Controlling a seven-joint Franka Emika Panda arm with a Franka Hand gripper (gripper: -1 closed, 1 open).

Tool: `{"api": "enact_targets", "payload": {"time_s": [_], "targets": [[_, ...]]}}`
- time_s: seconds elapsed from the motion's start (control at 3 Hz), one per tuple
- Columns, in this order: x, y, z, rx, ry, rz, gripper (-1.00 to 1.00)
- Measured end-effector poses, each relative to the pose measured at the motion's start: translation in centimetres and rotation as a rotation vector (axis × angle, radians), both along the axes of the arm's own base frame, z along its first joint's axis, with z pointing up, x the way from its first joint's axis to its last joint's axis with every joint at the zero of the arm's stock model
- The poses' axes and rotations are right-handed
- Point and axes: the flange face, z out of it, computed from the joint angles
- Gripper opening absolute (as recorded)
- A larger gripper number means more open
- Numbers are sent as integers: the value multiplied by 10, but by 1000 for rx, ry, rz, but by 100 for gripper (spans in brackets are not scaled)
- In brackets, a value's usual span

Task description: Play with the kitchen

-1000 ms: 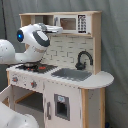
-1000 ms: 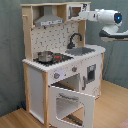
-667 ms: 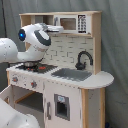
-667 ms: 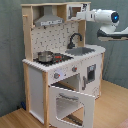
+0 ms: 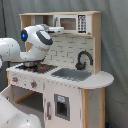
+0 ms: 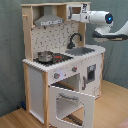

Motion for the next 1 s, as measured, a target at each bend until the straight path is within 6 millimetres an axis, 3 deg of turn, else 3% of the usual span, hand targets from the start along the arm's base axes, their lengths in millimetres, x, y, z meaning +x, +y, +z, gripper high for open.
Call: {"api": "enact_targets", "payload": {"time_s": [0.67, 1.0], "targets": [[25, 19, 3, -6, -5, 30, 100], [25, 19, 3, -6, -5, 30, -100]]}}
